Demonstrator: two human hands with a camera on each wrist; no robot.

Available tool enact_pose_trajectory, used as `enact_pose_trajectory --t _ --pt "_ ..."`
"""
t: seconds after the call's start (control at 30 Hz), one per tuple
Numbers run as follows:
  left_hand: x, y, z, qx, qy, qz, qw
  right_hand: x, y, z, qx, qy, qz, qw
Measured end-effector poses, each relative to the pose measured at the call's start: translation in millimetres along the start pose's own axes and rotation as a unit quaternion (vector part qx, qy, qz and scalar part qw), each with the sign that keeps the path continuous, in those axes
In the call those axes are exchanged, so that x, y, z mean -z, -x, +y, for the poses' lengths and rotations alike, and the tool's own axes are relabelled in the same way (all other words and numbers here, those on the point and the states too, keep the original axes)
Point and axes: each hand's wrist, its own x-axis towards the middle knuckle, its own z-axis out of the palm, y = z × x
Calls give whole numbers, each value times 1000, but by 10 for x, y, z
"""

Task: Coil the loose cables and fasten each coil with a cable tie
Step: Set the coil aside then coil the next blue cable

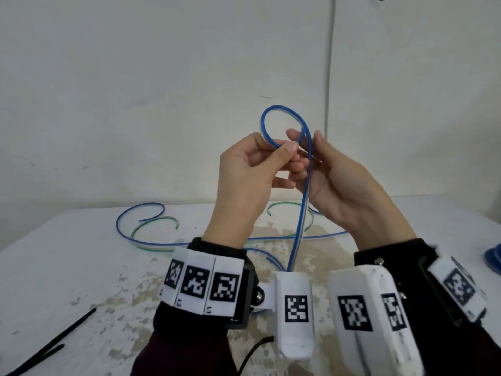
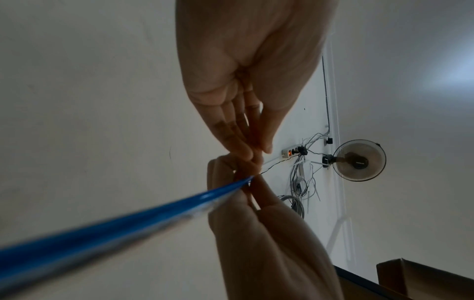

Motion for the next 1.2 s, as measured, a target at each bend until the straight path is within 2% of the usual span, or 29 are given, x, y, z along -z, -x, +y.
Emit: enact_pose_trajectory --t 0.1,0.2,0.27,0.43,0.53,0.83,1.0,1.2 --pt "21 -9 -5 -13 -76 -21 997 12 25 -51 4 32 -5 999" --pt "77 -31 -26 9 -154 -46 987 9 49 -58 -14 54 -23 998" --pt "117 -39 -28 26 -180 -72 981 -7 67 -64 -21 105 -37 994" --pt "128 -20 6 43 -150 -147 977 23 107 -120 7 226 -52 973" --pt "119 -20 -13 40 -128 -142 981 31 123 -125 -1 266 -78 961" --pt "174 -43 -64 57 -137 -157 977 23 125 -73 7 380 -64 923" --pt "133 -34 -106 49 -118 -164 978 57 126 -85 18 401 -45 915" --pt "166 -34 -52 31 -170 -169 970 68 139 -128 22 418 -62 906"
